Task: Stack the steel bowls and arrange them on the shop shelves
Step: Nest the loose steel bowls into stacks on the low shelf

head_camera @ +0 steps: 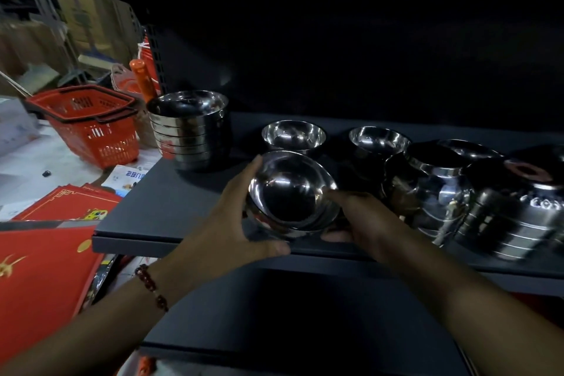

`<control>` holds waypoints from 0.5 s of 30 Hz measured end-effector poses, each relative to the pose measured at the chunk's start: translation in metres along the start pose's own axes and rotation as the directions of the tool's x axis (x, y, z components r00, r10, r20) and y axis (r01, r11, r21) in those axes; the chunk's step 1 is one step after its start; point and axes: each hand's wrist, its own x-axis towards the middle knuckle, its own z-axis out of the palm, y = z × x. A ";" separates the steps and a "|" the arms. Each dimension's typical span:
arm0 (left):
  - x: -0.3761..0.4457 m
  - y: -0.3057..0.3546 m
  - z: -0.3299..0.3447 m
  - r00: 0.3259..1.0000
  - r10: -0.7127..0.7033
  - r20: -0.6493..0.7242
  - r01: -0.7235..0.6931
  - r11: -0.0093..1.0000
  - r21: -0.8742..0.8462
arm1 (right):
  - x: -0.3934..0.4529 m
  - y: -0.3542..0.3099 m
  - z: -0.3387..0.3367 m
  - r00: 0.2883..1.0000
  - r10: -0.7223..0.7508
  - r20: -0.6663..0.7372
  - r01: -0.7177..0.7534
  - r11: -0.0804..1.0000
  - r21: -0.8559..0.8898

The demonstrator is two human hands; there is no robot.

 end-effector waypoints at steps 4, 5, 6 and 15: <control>0.007 -0.002 0.006 0.993 -0.017 -0.118 0.000 0.989 -0.146 | -0.006 -0.008 0.004 0.997 -0.075 0.006 0.075 0.995 -0.071; 0.009 -0.002 0.006 0.988 -0.039 -0.146 0.011 0.982 -0.188 | -0.007 -0.010 0.004 0.992 -0.125 0.014 0.126 0.987 -0.102; 0.011 -0.003 0.005 0.983 -0.067 -0.169 0.027 0.973 -0.229 | -0.010 -0.011 0.003 0.980 -0.199 0.024 0.200 0.970 -0.139; 0.025 -0.004 0.006 0.960 -0.120 -0.254 0.046 0.959 -0.279 | -0.021 -0.005 0.003 0.780 -0.594 0.197 0.609 0.647 -0.458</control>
